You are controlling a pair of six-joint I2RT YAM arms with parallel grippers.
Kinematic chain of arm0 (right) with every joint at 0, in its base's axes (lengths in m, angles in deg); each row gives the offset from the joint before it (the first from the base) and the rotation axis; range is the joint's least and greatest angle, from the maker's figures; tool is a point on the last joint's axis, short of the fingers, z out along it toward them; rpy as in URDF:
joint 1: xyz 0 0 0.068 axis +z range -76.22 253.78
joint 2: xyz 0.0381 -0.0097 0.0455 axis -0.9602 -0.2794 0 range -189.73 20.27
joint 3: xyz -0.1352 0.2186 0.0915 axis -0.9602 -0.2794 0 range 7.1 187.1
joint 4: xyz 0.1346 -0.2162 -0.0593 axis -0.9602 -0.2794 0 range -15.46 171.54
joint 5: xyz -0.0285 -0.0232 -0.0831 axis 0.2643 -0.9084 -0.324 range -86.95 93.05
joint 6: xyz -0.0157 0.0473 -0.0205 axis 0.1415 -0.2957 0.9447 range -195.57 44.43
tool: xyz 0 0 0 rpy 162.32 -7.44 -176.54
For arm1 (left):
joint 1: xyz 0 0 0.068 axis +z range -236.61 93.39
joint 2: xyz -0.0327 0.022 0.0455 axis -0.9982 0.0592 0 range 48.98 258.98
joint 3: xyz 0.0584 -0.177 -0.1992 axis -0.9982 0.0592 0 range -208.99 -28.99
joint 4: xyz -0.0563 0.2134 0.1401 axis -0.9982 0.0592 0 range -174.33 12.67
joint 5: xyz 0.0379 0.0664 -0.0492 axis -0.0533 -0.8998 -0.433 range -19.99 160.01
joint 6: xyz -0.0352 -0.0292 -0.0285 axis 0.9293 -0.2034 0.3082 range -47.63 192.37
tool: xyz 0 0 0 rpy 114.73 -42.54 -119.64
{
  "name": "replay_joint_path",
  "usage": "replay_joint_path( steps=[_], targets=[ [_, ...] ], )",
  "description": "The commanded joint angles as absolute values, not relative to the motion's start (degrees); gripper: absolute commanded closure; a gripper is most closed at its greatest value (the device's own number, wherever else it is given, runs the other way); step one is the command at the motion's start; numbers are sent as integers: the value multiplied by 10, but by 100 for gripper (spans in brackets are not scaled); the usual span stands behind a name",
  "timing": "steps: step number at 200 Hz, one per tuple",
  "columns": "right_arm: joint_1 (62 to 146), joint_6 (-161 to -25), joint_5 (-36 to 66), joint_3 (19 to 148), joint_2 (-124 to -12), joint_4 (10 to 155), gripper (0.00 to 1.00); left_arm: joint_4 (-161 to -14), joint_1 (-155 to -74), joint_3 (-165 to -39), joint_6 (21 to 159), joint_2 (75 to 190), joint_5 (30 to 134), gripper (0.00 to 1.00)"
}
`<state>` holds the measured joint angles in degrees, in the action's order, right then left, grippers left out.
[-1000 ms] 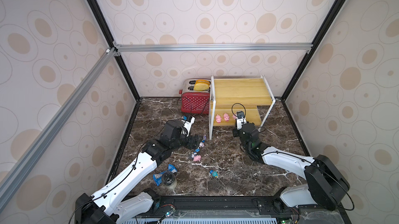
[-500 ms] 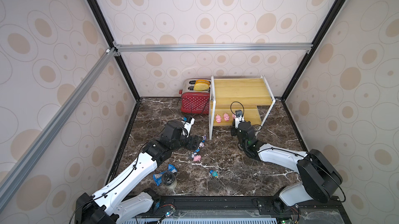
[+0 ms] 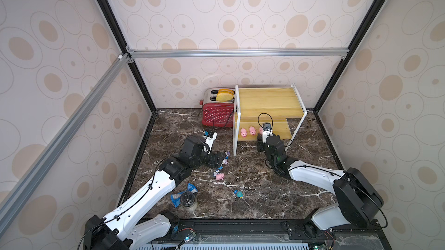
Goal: Organize plastic toys on shelves
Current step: Place the plastic toy on the shelf.
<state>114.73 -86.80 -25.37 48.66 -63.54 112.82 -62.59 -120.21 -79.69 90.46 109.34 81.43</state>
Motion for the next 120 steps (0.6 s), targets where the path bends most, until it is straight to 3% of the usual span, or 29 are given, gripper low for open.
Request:
replay_joint_path(
  steps=[1,57,95,120],
  targets=[
    [1144,-860,-251,470,-613,1136,44,-632,-1205,-794,902,1084,812,19],
    [1144,-845,-234,411,-497,1076,31,-633,-1206,-787,909,1082,821,19],
    [1145,-827,-144,358,-377,972,20,-619,-1204,-757,955,1088,800,19],
    [1145,-817,-72,328,-313,911,20,-617,-1200,-727,1001,1104,779,22]
  ],
)
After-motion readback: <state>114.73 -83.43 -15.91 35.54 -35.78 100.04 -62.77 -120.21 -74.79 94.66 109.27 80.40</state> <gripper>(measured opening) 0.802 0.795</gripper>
